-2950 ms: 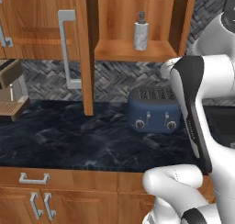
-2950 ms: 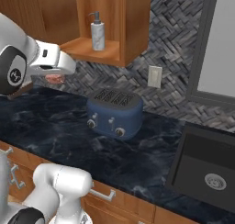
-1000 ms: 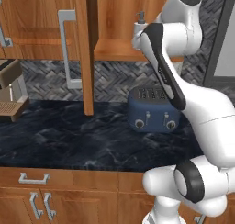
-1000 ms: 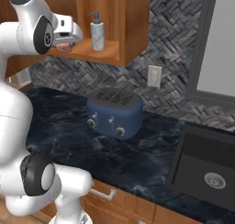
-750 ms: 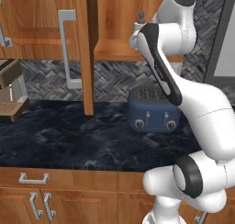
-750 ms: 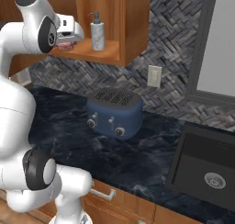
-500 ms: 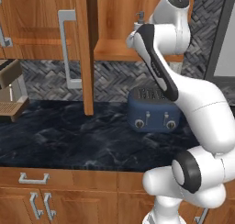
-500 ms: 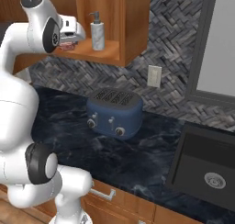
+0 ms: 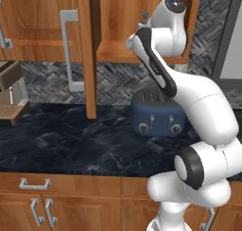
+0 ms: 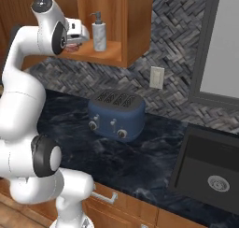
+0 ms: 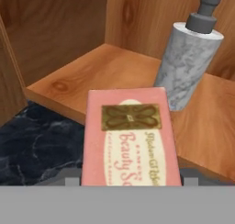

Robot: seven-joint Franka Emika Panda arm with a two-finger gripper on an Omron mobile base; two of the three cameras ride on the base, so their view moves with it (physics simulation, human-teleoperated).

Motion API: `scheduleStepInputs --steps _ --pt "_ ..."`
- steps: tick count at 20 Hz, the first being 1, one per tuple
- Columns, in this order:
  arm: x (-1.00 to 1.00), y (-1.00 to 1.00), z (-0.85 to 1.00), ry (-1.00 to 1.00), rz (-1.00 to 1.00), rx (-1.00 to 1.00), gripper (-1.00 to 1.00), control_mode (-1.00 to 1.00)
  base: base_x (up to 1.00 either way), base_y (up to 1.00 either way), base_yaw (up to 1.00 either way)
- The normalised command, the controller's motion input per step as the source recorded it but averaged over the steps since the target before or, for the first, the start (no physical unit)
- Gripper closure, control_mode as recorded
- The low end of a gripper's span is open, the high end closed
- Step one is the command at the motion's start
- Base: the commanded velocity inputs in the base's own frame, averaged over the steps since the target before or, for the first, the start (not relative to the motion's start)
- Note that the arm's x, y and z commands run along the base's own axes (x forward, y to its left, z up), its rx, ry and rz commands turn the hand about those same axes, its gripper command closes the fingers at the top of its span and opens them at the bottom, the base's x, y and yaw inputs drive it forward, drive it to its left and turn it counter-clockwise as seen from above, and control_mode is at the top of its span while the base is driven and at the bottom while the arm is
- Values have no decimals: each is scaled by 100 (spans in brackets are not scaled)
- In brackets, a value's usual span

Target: Pick up the bar soap and soap dispenser from the sink, and place them back in the cabinet, and close the cabinet door.

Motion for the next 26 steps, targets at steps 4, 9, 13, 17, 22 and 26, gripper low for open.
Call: scheduleStepInputs --steps 4,9,13,17,22,26 --pt "37 0 -11 -3 1 0 100 -100 0 0 0" --pt "31 0 -10 -4 1 0 100 -100 0 0 0" --pt "24 3 -13 -3 1 0 100 -100 0 0 0" --pt "11 8 -15 0 2 0 100 -100 0 0 0" --pt "11 5 -11 0 3 0 100 -100 0 0 0" --pt "24 1 -2 0 2 0 100 -100 0 0 0"
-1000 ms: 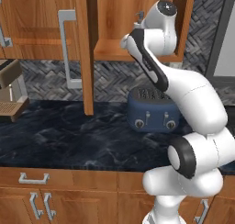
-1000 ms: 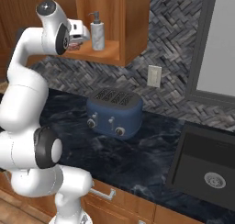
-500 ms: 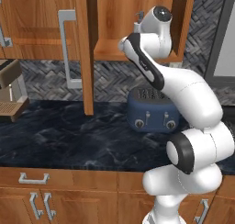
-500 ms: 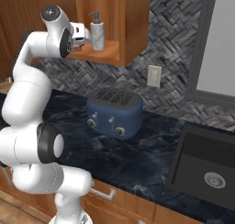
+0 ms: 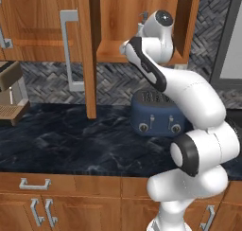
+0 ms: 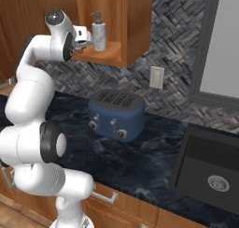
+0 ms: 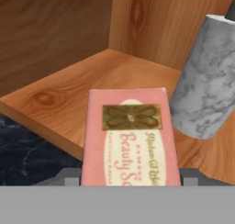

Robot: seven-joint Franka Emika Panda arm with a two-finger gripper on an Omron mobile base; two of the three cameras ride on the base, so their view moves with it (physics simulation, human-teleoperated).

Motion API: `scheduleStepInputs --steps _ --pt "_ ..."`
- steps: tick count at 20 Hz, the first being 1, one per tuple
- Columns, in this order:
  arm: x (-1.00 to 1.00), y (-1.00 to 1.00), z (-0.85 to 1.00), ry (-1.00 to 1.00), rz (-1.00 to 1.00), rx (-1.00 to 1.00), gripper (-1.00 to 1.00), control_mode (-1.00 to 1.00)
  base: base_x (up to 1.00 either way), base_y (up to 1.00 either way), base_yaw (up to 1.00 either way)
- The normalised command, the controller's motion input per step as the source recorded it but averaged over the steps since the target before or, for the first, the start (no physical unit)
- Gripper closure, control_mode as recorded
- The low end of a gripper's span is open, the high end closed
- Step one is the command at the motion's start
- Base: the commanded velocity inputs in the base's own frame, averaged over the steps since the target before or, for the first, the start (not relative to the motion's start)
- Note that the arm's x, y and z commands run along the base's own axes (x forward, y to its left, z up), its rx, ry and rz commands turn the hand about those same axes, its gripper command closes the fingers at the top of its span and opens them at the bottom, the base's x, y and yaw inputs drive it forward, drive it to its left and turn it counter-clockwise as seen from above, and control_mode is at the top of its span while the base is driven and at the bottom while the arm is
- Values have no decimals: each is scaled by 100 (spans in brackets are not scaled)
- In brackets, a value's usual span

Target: Pick up the bar soap and soap dispenser from the sink, and place them back in the cabinet, and close the cabinet door.

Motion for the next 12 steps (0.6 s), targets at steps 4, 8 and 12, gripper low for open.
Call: scheduleStepInputs --steps 4,8,12 --pt "24 0 -3 0 1 0 100 -100 0 0 0" --pt "24 0 -4 0 1 0 100 -100 0 0 0" --pt "21 0 -7 0 0 0 100 -100 0 0 0"
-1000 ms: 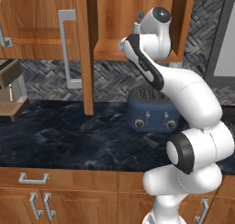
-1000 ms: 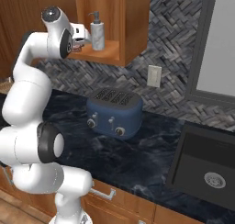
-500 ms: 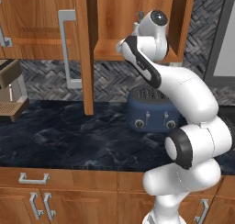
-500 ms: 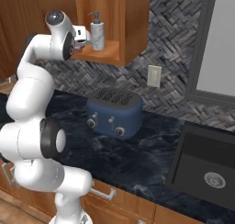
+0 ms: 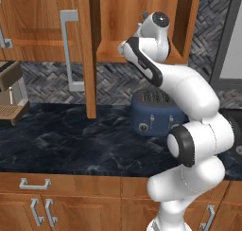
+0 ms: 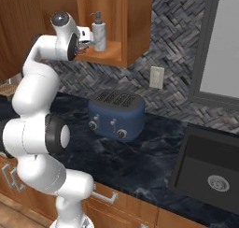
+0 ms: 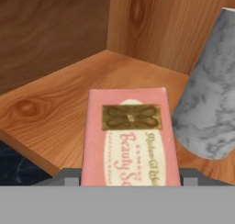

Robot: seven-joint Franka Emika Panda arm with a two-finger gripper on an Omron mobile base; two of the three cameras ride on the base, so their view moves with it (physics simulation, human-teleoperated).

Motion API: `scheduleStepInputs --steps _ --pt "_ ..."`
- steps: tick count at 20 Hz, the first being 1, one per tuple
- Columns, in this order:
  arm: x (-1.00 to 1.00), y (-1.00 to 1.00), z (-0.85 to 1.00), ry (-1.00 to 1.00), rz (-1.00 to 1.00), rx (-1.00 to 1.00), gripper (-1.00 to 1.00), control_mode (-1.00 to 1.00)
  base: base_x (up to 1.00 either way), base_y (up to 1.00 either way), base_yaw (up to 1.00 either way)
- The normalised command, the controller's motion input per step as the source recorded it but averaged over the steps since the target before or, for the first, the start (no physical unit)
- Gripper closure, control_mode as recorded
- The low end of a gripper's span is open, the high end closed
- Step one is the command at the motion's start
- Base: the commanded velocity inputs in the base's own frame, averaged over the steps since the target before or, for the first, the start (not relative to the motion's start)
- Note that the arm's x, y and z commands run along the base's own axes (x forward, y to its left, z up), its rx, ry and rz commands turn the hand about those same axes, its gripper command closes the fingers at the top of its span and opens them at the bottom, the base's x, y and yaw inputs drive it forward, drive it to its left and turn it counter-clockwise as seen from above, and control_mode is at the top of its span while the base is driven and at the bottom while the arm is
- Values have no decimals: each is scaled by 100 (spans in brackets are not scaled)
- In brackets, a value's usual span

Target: Pick up the bar soap and soap dispenser from the sink, and place them back in the cabinet, and close the cabinet door.

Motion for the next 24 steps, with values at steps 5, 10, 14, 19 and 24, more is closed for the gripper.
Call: scheduleStepInputs --steps 5,10,14,19,24 --pt "19 1 -9 0 0 0 100 -100 0 0 0" --pt "19 2 -11 0 0 0 100 -100 0 0 0" --pt "14 0 -16 0 0 0 100 -100 0 0 0" --pt "10 1 -17 0 0 0 100 -100 0 0 0" --pt "2 0 -7 0 0 0 100 -100 0 0 0"
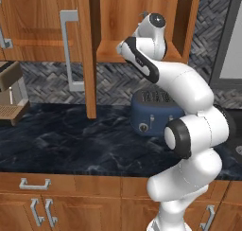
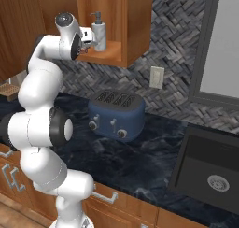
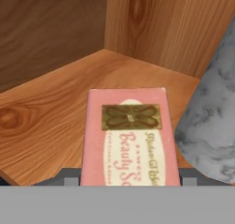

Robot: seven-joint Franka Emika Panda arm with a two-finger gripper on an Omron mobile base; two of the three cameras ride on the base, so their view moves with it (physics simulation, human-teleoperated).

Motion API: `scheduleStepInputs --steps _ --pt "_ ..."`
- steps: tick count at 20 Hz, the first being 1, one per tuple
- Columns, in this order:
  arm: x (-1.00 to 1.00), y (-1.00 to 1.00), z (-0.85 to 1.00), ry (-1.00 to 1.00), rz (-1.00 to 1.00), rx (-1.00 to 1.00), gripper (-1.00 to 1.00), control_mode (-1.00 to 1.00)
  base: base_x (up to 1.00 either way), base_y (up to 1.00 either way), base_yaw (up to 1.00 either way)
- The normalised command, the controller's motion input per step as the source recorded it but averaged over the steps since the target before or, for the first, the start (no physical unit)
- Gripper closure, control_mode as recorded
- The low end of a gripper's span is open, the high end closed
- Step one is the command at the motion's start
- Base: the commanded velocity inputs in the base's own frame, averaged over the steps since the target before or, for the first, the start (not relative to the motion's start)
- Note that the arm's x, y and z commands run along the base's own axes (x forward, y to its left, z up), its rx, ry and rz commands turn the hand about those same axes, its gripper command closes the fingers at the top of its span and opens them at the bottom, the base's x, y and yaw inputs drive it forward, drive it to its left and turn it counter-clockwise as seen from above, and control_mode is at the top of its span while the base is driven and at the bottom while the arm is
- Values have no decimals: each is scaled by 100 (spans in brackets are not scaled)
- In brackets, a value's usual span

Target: Pick up the bar soap and soap dispenser from the sink, and place them back in the cabinet, and close the cabinet door.

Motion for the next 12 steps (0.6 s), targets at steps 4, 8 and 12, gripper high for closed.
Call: scheduleStepInputs --steps 4,8,12 --pt "0 0 0 0 0 0 -100 -100 0 0 0" --pt "0 0 0 0 0 0 -100 -100 0 0 0" --pt "0 0 0 0 0 0 -100 -100 0 0 0"
